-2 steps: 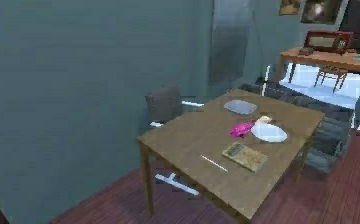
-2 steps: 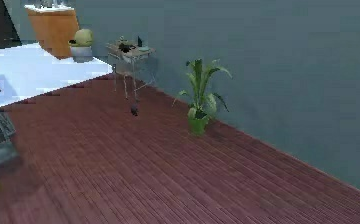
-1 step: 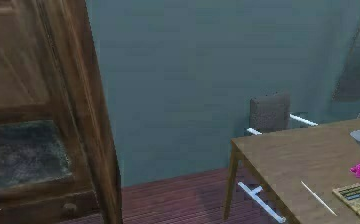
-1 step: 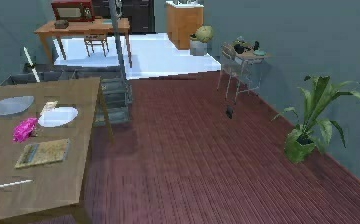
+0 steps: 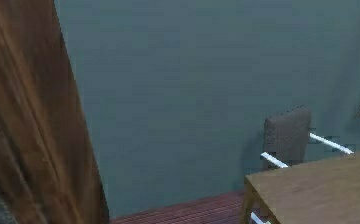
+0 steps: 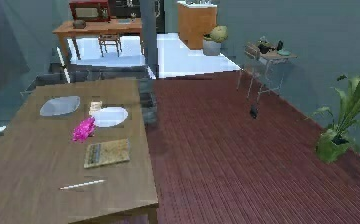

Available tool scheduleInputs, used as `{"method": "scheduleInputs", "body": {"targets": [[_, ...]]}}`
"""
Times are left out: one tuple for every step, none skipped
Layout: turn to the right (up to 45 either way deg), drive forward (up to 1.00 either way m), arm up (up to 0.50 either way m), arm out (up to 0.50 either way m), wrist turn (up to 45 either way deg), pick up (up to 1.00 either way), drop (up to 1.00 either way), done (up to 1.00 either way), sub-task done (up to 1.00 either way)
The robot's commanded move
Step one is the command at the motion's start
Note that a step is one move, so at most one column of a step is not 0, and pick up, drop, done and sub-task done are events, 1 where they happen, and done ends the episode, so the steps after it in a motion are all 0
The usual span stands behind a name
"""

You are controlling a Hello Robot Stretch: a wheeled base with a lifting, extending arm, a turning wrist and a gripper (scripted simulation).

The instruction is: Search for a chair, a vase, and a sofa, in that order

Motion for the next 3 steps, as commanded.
{"method": "scheduleInputs", "body": {"targets": [[39.0, 0.00, 0.00, 0.00, 0.0, 0.00, 0.00, 0.00, 0.00], [0.0, 0.00, 0.00, 0.00, 0.0, 0.00, 0.00, 0.00, 1.00], [45.0, 0.00, 0.00, 0.00, 0.0, 0.00, 0.00, 0.00, 0.00]]}}
